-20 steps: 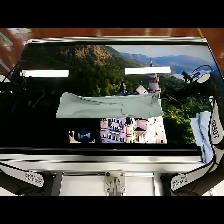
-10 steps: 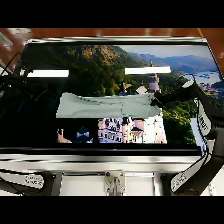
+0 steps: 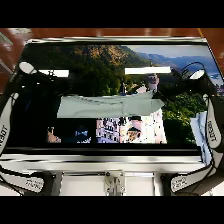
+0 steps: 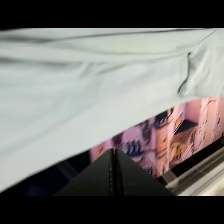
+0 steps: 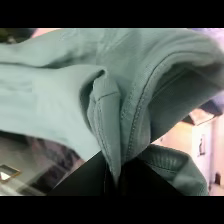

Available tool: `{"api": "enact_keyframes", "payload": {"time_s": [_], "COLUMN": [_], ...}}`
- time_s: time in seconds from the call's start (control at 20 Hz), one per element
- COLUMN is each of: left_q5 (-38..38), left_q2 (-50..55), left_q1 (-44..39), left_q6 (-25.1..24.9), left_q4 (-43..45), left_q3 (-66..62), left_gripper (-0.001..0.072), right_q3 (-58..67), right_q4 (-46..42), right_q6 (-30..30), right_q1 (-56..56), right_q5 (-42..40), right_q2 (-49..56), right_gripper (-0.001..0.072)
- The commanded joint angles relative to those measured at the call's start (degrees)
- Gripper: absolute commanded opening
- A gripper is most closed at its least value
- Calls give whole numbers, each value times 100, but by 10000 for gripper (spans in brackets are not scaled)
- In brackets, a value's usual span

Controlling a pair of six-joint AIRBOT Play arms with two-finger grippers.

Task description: Fold the shirts.

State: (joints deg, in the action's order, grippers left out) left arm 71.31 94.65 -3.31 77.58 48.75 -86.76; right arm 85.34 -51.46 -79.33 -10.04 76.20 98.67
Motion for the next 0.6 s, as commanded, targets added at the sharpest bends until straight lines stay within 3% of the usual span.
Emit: {"api": "enact_keyframes", "payload": {"time_s": [0.0,0.2,0.3,0.55], "left_q5": [-1191,-2288,-2846,-3230], "left_q2": [361,804,1027,1628], "left_q1": [-1113,-2404,-2949,-3698], "left_q6": [0,44,326,129], "left_q4": [-457,-527,-557,-1886], "left_q3": [0,0,-4,-66], "left_gripper": [35,34,33,34], "right_q3": [2,2,0,0], "right_q4": [-50,-48,-42,-46], "right_q6": [-68,-564,-938,-1539], "right_q1": [-2,2,4,4], "right_q5": [654,1268,1574,1941], "right_q2": [-1058,-2282,-2765,-3558], "right_gripper": [59,59,60,60]}}
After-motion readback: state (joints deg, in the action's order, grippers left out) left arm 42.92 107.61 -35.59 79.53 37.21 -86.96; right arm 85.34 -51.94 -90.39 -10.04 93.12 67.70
